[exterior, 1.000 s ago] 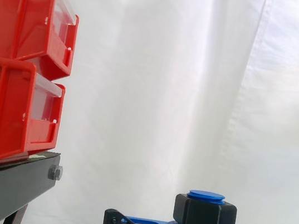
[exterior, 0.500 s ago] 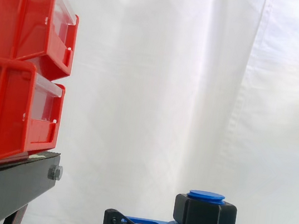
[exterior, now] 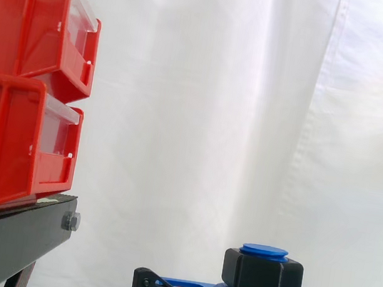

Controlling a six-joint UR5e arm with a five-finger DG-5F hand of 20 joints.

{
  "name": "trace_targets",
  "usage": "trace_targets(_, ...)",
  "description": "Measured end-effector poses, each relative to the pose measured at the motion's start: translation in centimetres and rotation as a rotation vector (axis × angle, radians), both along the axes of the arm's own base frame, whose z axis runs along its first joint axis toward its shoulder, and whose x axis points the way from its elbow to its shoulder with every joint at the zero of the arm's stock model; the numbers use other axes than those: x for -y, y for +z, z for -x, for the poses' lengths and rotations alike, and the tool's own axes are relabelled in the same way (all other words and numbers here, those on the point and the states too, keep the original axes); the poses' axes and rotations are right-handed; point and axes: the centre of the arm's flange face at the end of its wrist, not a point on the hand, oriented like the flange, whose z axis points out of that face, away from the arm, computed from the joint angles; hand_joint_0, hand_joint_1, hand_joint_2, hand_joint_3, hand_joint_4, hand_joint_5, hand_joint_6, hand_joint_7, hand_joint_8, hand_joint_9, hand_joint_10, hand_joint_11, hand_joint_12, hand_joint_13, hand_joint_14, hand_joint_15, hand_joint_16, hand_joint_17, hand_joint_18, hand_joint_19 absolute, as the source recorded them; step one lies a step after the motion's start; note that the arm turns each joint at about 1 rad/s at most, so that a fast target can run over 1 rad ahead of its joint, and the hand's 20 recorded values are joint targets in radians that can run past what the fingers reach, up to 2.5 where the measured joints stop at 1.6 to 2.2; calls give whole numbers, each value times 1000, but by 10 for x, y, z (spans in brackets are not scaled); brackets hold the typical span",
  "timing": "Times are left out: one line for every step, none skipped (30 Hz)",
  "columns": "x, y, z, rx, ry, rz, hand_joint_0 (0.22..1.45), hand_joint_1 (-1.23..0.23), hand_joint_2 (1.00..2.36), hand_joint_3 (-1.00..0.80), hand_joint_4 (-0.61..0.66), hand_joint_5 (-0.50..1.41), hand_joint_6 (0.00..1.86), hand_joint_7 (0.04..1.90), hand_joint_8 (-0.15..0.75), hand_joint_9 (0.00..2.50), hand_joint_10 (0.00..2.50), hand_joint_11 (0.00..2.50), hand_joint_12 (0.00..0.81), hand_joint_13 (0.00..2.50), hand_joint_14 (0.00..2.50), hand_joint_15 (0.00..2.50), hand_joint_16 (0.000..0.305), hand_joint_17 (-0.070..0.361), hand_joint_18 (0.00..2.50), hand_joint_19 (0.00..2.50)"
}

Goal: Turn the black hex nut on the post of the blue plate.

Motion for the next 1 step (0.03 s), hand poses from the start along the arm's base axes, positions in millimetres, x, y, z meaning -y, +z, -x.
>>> trace_targets(0, 0, 0, 0, 0, 0, 433, -491, 1000, -500, 89, -234, 501, 611, 174, 0, 0, 0, 362, 0, 0, 0, 59, 132, 0, 26)
